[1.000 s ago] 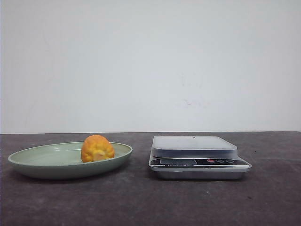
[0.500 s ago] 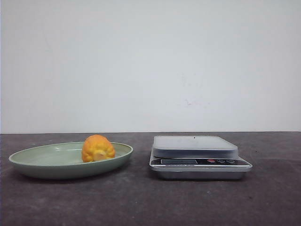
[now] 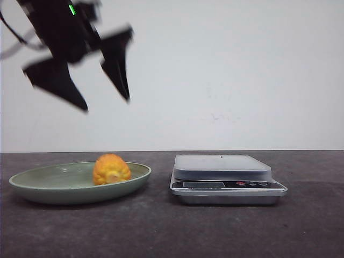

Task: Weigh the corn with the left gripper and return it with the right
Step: 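Lower the left gripper onto the yellow corn cob and grasp it, then carry the corn with the left gripper onto the scale and release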

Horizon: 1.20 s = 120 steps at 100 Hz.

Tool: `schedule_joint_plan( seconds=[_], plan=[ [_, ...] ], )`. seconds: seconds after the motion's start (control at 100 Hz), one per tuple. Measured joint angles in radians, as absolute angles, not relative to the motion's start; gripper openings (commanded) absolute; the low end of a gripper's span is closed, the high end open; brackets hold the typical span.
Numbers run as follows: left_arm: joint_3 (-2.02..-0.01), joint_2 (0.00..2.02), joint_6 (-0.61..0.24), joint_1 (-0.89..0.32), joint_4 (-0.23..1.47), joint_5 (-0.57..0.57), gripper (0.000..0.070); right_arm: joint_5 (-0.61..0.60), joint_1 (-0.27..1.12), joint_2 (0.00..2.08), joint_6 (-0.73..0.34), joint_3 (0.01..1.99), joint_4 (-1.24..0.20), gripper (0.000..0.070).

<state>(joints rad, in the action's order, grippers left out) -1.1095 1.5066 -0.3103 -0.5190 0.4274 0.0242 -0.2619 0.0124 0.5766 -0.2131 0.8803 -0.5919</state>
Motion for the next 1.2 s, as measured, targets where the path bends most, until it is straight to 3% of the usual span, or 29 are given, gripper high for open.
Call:
schedule_joint_plan(
  seconds=[0.41, 0.46, 0.56, 0.66, 0.93, 1.2],
  plan=[
    [-1.110, 1.710, -0.367, -0.536, 0.434, 0.027, 0.0495, -0.262, 0.012, 0.577, -0.201, 0.880, -0.599, 0.0541],
    [-1.110, 1.710, -0.371, -0.541, 0.434, 0.028, 0.0400, -0.262, 0.012, 0.577, -0.196, 0.880, -0.603, 0.0541],
    [-1.110, 1.710, -0.377, -0.550, 0.430, 0.030, 0.0126, -0.261, 0.012, 0.577, -0.187, 0.880, -0.605, 0.0541],
    [-1.110, 1.710, -0.382, -0.551, 0.426, 0.031, 0.0001, -0.261, 0.012, 0.577, -0.184, 0.880, -0.614, 0.0541],
    [-1.110, 1.682, -0.372, -0.551, 0.461, 0.031, 0.0003, -0.258, 0.012, 0.577, -0.180, 0.880, -0.617, 0.0541],
    [-1.178, 1.441, -0.349, -0.583, 0.515, 0.028, 0.0004, -0.258, 0.012, 0.577, -0.179, 0.880, -0.624, 0.0541]
  ],
)
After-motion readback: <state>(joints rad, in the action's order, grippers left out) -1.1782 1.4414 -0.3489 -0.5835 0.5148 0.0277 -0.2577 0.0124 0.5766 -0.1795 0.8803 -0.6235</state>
